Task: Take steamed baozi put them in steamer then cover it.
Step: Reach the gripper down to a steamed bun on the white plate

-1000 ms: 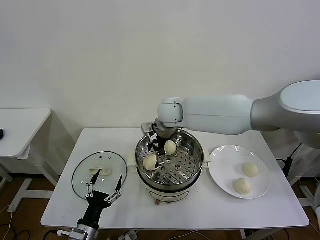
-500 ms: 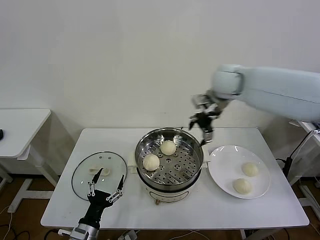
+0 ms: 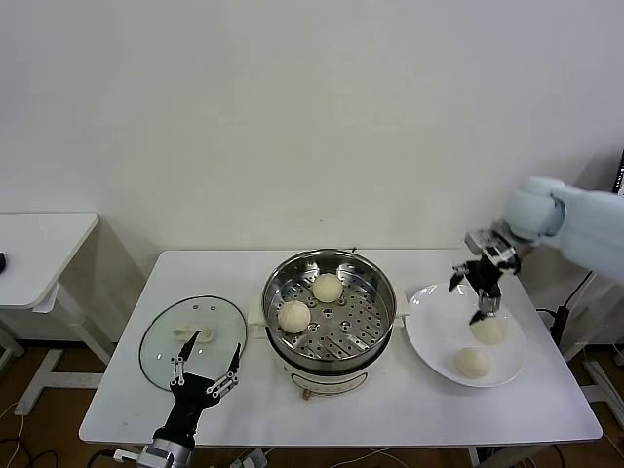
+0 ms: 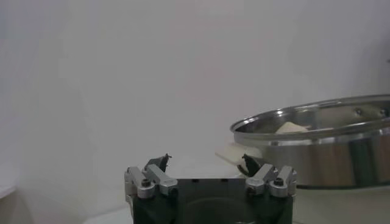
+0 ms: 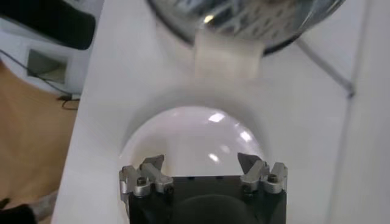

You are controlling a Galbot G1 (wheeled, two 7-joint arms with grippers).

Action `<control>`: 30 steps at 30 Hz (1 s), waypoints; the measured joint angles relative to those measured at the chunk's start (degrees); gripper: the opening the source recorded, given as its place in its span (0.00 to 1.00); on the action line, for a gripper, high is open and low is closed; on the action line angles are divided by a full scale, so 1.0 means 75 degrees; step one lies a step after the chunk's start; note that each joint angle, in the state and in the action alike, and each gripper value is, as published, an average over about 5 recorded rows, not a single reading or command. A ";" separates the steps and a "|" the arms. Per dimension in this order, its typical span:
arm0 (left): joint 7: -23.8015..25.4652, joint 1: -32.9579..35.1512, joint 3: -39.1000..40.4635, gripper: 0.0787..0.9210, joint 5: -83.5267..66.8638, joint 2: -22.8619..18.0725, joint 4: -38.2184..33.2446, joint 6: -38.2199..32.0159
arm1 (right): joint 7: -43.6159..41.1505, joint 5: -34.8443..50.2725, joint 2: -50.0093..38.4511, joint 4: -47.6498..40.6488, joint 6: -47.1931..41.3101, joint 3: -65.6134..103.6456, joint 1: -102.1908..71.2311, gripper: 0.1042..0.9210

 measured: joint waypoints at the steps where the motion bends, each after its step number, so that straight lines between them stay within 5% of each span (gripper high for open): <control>1: -0.0001 0.0002 -0.0004 0.88 0.0004 0.0000 0.0014 -0.0004 | 0.0009 -0.0063 -0.0024 -0.0062 0.0021 0.0063 -0.0160 0.88; 25: -0.0025 0.0044 -0.0049 0.88 0.0043 0.0059 0.0122 -0.0047 | 0.0795 -0.0566 -0.0053 -0.0897 0.0195 0.1079 -0.2410 0.87; 30: -0.0029 0.0054 -0.0022 0.88 0.0034 0.0047 0.0086 -0.0036 | 0.0874 -0.0581 -0.0066 -0.0894 0.0220 0.1187 -0.2515 0.79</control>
